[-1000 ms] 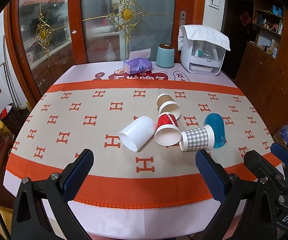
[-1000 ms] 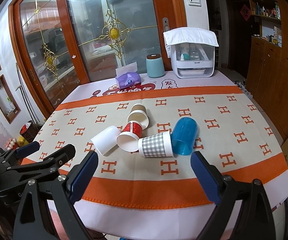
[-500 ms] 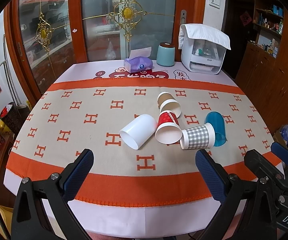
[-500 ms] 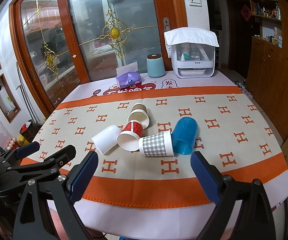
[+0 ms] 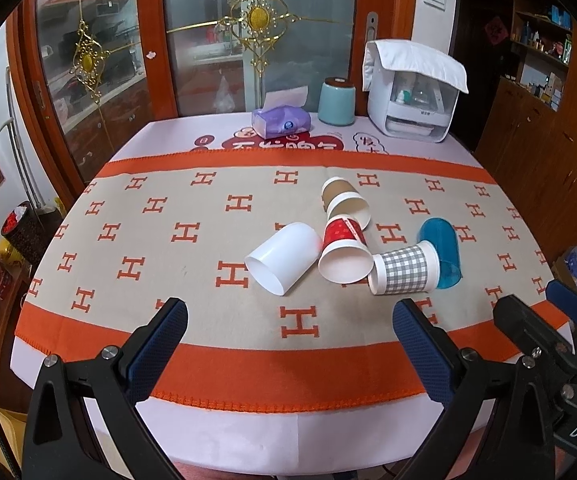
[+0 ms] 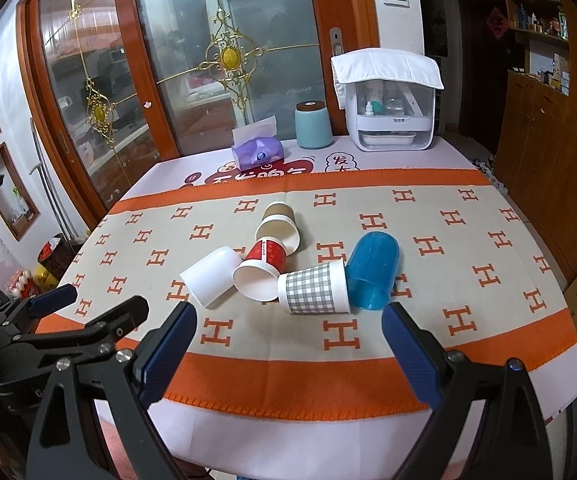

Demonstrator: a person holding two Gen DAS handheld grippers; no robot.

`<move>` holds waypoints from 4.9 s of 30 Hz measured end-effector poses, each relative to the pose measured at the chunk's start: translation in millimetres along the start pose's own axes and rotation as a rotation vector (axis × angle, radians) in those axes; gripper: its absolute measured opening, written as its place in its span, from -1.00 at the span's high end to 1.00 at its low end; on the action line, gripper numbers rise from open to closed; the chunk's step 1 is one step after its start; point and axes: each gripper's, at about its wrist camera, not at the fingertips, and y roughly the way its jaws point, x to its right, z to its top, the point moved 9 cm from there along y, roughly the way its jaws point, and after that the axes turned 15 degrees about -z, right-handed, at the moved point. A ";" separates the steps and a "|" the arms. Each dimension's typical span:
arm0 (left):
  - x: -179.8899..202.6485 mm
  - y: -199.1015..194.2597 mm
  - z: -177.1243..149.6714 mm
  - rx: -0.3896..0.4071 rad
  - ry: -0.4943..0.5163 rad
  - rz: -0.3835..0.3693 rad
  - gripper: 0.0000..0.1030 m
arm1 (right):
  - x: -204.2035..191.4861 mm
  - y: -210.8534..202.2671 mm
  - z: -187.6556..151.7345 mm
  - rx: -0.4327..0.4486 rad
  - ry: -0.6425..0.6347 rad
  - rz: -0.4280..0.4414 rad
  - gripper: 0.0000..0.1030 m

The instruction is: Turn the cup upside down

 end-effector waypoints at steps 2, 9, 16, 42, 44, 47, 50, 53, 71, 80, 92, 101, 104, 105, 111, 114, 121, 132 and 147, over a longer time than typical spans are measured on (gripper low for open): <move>-2.1 4.6 0.2 -0.020 0.004 0.000 -0.97 | -2.2 2.3 2.7 -0.001 -0.008 0.000 -0.83; -7.4 17.0 6.5 -0.056 0.017 0.003 -0.97 | -6.3 9.9 16.2 0.001 -0.023 0.006 -0.83; -17.1 29.6 19.0 -0.090 0.029 0.007 -0.97 | -12.2 28.5 30.7 -0.018 -0.037 0.016 -0.83; -64.9 194.8 57.1 -0.485 0.164 -0.164 -0.97 | -44.5 146.7 29.8 -0.386 0.037 0.171 -0.36; -68.2 207.9 49.1 -0.527 0.171 -0.155 -0.97 | -45.2 148.2 27.8 -0.393 0.035 0.170 -0.36; -72.0 219.4 44.7 -0.549 0.185 -0.143 -0.97 | -46.3 152.5 23.5 -0.405 0.035 0.171 -0.36; -70.8 227.7 43.4 -0.564 0.213 -0.138 -0.97 | -46.1 155.5 19.3 -0.415 0.033 0.168 -0.36; -68.4 234.9 41.5 -0.578 0.237 -0.136 -0.97 | -44.7 158.0 16.1 -0.423 0.035 0.166 -0.36; -77.1 260.0 19.5 -0.685 0.071 -0.191 -0.22 | -37.1 159.7 6.5 -0.441 0.069 0.170 -0.36; -87.3 229.3 14.2 -0.651 -0.020 -0.190 -0.21 | -33.9 144.3 5.4 -0.423 0.083 0.189 -0.35; -50.8 135.4 -32.2 -0.657 -0.054 -0.242 -0.21 | -18.3 121.7 -29.1 -0.439 0.107 0.202 -0.36; -13.8 121.1 -84.6 -0.603 -0.213 -0.348 -0.21 | 0.9 127.3 -73.8 -0.521 0.142 0.181 -0.36; -16.0 125.4 -93.3 -0.595 -0.234 -0.345 -0.22 | 4.6 128.8 -79.8 -0.529 0.151 0.178 -0.36; -16.0 126.4 -96.0 -0.594 -0.230 -0.335 -0.22 | 5.5 129.1 -81.2 -0.529 0.152 0.176 -0.36; -8.0 153.5 -91.8 -0.544 -0.154 -0.289 -0.30 | 4.3 132.5 -90.6 -0.550 0.155 0.178 -0.36; -10.3 153.5 -91.5 -0.528 -0.159 -0.291 -0.58 | 1.9 133.1 -92.6 -0.556 0.149 0.182 -0.36; -22.7 145.0 -84.1 -0.512 -0.132 -0.288 -0.67 | 0.6 130.4 -90.5 -0.540 0.139 0.180 -0.36; -25.2 107.5 -64.4 -0.443 -0.048 -0.280 -0.67 | -2.3 119.2 -84.1 -0.509 0.120 0.183 -0.36; -28.9 20.3 -28.0 -0.278 -0.015 -0.271 -0.68 | -19.4 79.0 -62.3 -0.413 0.060 0.216 -0.36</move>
